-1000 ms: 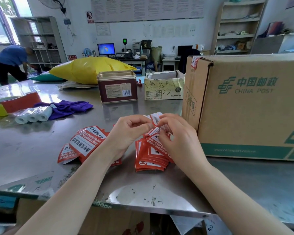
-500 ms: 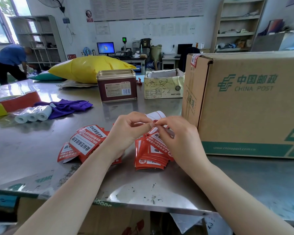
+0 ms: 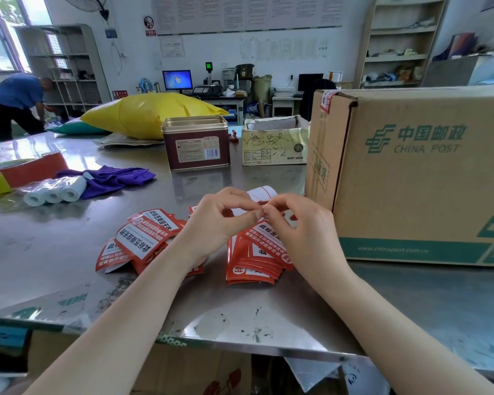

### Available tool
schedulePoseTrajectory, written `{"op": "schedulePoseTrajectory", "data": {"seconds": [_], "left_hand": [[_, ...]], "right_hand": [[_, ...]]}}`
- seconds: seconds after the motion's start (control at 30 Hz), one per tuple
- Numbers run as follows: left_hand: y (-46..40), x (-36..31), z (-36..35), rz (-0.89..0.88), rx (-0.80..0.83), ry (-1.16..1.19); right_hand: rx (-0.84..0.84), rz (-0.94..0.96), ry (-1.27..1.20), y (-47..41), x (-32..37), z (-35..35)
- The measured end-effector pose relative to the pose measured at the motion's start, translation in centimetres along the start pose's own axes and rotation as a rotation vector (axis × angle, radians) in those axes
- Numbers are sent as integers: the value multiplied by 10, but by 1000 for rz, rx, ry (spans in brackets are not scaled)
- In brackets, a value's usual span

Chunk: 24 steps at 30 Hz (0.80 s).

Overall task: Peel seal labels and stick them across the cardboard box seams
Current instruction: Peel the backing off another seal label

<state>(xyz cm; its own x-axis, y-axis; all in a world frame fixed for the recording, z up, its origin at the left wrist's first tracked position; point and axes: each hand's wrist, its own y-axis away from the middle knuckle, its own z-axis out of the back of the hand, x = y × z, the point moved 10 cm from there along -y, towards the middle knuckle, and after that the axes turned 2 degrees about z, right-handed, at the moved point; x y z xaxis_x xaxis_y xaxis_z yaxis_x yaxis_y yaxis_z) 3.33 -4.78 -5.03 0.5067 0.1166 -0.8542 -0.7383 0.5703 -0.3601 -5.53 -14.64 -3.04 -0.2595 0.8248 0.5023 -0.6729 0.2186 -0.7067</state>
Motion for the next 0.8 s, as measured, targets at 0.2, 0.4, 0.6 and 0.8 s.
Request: {"op": "schedulePoseTrajectory", "data": {"seconds": [0.2, 0.4, 0.6, 0.8], "left_hand": [[-3, 12, 18, 87, -174, 34], [-2, 17, -7, 181, 32, 334], [2, 10, -12, 144, 77, 159], [-2, 20, 4, 189, -67, 207]], "right_hand": [[-82, -65, -72, 1, -3, 10], [-6, -79, -147, 2, -1, 1], [95, -117, -185, 4, 1, -6], [9, 9, -148, 2, 7, -2]]}}
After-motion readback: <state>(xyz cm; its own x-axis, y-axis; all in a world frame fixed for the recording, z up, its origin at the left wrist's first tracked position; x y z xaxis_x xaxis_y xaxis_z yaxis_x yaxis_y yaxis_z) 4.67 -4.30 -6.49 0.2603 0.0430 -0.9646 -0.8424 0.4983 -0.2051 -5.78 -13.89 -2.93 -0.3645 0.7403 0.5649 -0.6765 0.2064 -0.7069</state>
